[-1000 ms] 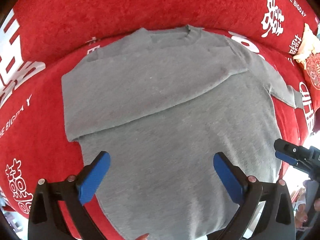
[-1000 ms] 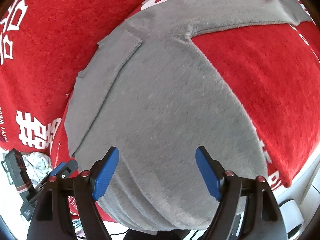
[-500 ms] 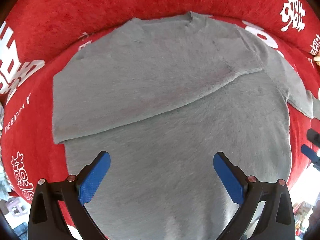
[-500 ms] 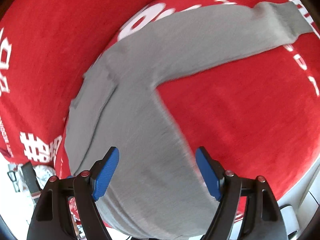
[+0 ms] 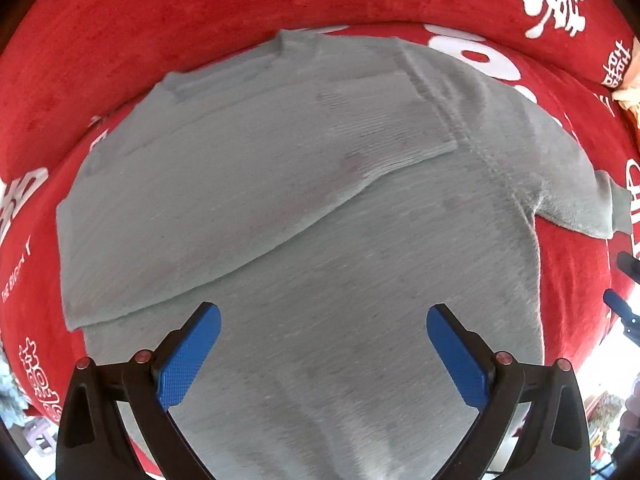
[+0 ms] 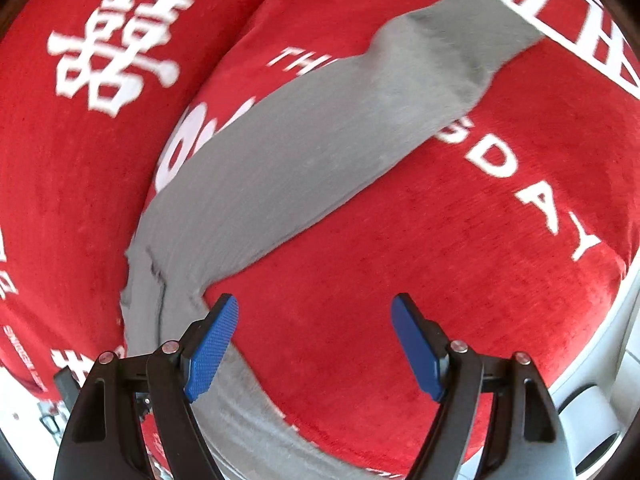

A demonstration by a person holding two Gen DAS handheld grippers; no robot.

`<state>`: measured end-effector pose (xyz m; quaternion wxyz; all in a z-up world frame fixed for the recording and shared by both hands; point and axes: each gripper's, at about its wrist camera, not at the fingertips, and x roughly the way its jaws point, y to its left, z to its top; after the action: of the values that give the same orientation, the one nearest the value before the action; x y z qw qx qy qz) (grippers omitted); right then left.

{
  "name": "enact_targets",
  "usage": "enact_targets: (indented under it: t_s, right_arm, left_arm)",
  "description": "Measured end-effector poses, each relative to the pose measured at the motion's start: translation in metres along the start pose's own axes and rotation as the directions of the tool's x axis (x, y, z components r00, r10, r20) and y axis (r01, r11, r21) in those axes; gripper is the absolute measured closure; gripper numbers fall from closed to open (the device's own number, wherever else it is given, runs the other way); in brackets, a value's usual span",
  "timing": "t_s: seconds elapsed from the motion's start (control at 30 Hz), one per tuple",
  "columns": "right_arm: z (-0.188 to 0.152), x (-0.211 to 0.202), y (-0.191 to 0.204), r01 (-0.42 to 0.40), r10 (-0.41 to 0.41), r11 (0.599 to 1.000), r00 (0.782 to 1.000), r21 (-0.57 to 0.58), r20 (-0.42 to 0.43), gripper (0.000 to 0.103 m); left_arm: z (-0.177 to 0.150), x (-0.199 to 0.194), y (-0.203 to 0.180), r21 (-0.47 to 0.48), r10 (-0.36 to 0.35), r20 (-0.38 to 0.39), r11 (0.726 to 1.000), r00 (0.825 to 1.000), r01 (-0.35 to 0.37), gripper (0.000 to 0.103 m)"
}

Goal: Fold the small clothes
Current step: 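Grasp the other sleeve with the right gripper and lift it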

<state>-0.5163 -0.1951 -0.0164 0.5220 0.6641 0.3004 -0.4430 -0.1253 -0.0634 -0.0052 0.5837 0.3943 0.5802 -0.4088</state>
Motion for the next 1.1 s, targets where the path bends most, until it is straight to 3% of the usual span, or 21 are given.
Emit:
enact_targets:
  t_s: [0.23,0.43,0.67,0.9,0.93,1.0,1.03,1.1]
  right_arm:
    - [0.016,0.006,-0.027,-0.033,0.032,0.995,0.999,0.096,0.011,0.021]
    - [0.051,-0.001,-0.057,-0.141,0.110,0.969,0.981,0.203,0.157,0.021]
    - [0.095,0.006,-0.083,-0.242,0.163,0.916,0.953,0.320,0.255,0.021]
    - [0.103,0.017,-0.111,-0.437,0.281,0.763,0.888,0.477,0.364,0.020]
    - [0.103,0.019,-0.112,-0.457,0.305,0.747,0.881,0.483,0.361,0.023]
    - [0.104,0.026,-0.115,-0.498,0.371,0.703,0.866,0.508,0.335,0.057]
    - [0.102,0.030,-0.116,-0.513,0.397,0.681,0.859,0.523,0.325,0.086]
    - [0.100,0.030,-0.112,-0.553,0.434,0.665,0.833,0.503,0.342,0.092]
  left_arm:
    - [0.015,0.006,-0.025,0.019,0.010,-0.007,1.000,1.000,-0.010,0.000]
    - [0.032,0.010,-0.046,0.012,0.014,-0.006,1.000,1.000,-0.014,0.000]
    - [0.047,0.019,-0.083,0.015,0.022,-0.006,1.000,1.000,-0.022,0.000]
    - [0.053,0.022,-0.109,0.006,0.018,-0.010,1.000,1.000,-0.018,0.000]
    - [0.053,0.022,-0.112,0.007,0.019,-0.008,1.000,1.000,-0.019,0.000]
    - [0.054,0.022,-0.113,0.012,0.025,-0.002,1.000,1.000,-0.025,0.000]
    - [0.051,0.020,-0.110,0.015,0.026,0.002,1.000,1.000,-0.026,0.000]
    - [0.049,0.018,-0.111,0.017,0.028,0.005,0.999,1.000,-0.028,0.000]
